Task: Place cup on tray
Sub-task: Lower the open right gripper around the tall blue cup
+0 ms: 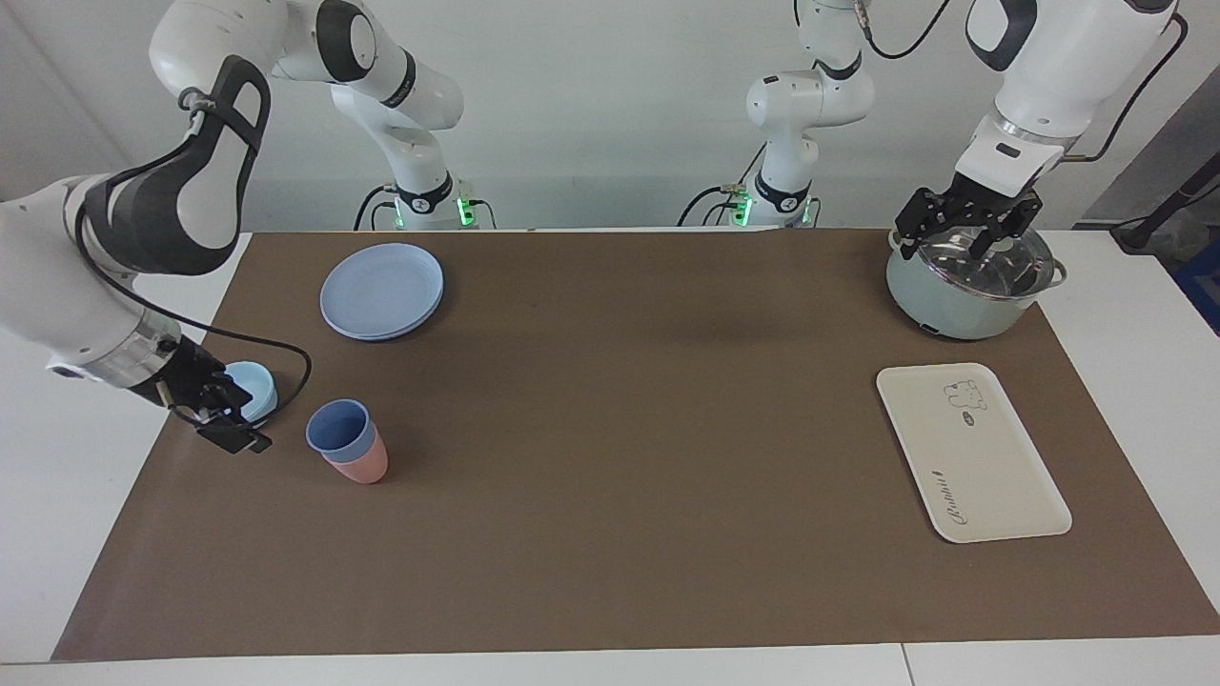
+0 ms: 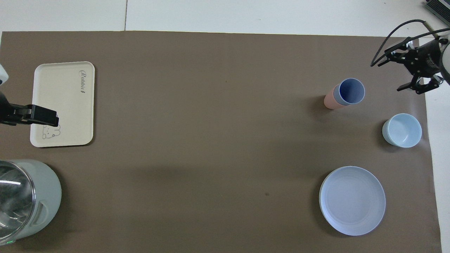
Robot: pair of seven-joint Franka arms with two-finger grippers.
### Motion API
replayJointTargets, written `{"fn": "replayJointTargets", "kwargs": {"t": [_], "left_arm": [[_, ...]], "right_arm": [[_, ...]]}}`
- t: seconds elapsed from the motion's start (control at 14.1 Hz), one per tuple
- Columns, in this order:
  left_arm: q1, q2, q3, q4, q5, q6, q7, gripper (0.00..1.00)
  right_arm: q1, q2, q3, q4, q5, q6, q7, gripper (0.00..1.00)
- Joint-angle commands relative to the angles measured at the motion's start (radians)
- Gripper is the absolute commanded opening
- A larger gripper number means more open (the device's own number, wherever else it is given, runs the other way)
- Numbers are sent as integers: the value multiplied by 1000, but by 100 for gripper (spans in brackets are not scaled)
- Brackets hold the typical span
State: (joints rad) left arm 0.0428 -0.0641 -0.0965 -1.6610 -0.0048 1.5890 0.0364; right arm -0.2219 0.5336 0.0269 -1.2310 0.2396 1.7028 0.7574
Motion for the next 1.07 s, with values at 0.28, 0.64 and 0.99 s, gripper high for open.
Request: {"fn": "replayJointTargets", "kwargs": {"t": [0.28,0.64,0.99], "left_arm": [[3,-28,0,-32,17,14,5,100],[3,-30,0,-32,16,14,5,100],[3,-30,0,-32,16,14,5,100]], "right_arm": [[-31,143,8,18,141,86,166,94],[-31,141,10,-144,221,158,189,94],[-60,91,11,-258,315,144,178,93]]}}
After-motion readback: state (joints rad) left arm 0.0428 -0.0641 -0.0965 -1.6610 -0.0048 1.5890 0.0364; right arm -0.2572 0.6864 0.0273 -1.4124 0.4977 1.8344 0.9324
